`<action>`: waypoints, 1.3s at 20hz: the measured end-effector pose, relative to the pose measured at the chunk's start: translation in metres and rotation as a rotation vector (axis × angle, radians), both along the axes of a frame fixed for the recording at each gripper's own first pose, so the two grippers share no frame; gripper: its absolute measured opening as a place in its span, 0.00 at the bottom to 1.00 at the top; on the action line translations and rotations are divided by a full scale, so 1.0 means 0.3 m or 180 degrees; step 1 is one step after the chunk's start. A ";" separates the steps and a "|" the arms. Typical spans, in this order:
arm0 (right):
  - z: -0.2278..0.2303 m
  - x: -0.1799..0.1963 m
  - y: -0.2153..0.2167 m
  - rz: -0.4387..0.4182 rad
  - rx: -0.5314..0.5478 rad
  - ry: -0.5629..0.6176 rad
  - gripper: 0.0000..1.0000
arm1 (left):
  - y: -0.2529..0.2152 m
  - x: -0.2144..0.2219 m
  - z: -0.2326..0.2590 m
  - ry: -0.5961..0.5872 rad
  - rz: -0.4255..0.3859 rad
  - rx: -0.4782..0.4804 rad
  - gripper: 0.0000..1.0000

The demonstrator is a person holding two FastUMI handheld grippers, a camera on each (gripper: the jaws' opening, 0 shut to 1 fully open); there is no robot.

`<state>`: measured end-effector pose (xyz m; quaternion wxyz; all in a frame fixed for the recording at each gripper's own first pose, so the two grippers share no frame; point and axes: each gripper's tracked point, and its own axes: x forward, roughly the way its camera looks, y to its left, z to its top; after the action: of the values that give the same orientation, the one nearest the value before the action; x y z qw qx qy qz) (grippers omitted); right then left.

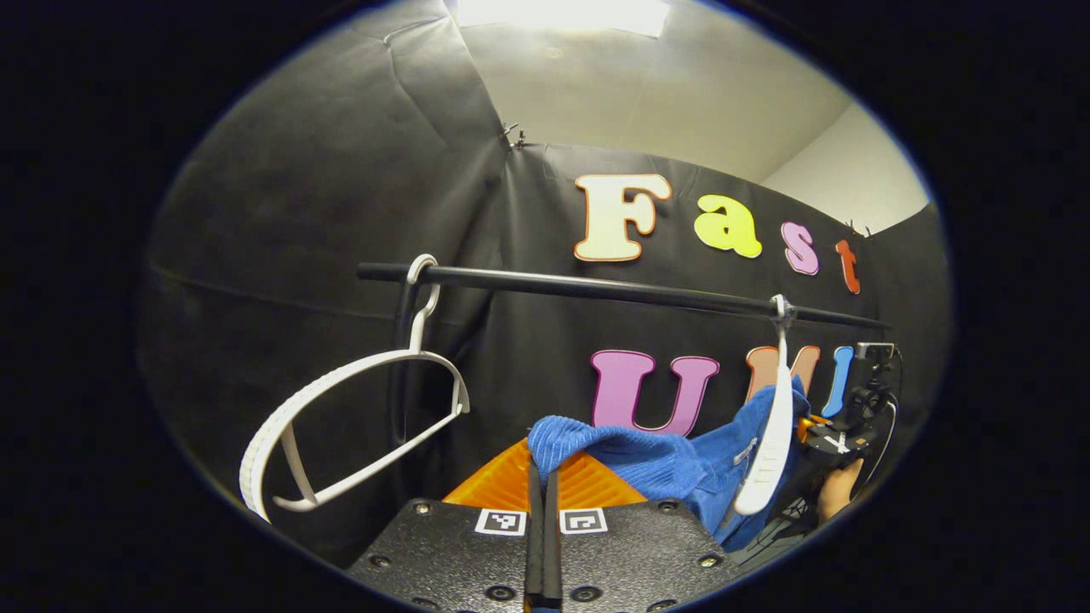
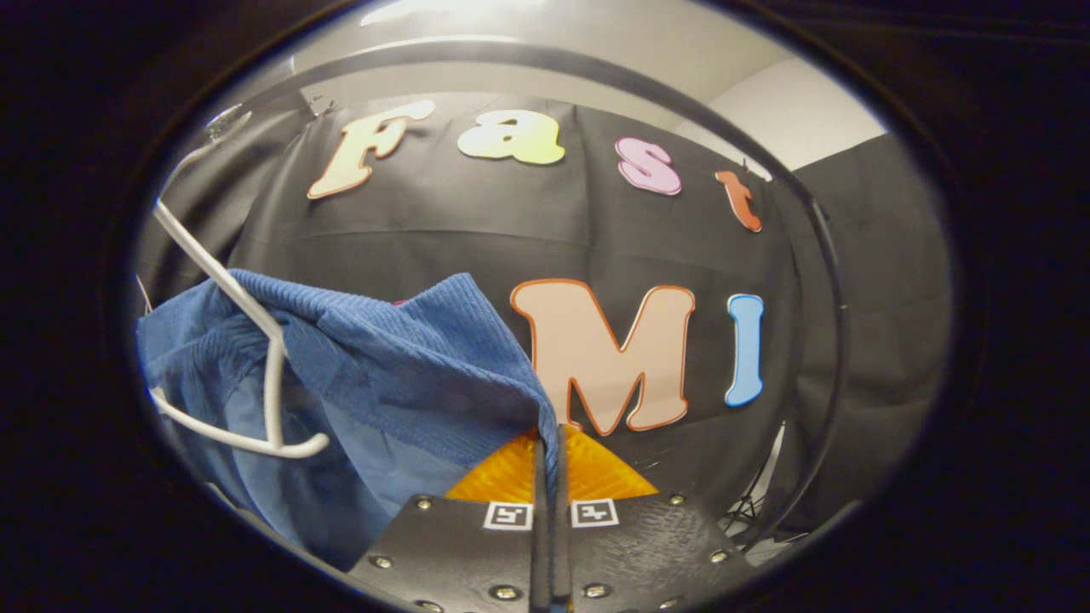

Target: Grasp the clothes on the hanger with both hands and then place them into the laundry hamper below.

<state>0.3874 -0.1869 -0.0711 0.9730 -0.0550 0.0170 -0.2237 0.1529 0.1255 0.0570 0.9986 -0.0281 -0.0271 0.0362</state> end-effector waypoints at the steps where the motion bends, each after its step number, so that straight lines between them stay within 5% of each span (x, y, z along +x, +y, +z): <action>1: -0.029 0.014 -0.016 -0.0019 0.0015 0.0062 0.02 | 0.000 0.009 -0.015 0.0022 -0.0027 -0.0005 0.00; 11: -0.346 -0.069 0.095 0.0200 0.0160 0.0416 0.02 | -0.110 0.050 -0.308 0.0609 -0.0322 0.0042 0.00; 26: -0.058 -0.494 0.333 0.0666 0.0222 0.0242 0.02 | -0.214 -0.137 -0.277 0.0514 -0.0449 -0.0007 0.00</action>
<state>0.2392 -0.0871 -0.0885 0.9910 -0.0310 0.0558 -0.1180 0.1117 0.0614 -0.0260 0.9975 -0.0281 0.0556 -0.0321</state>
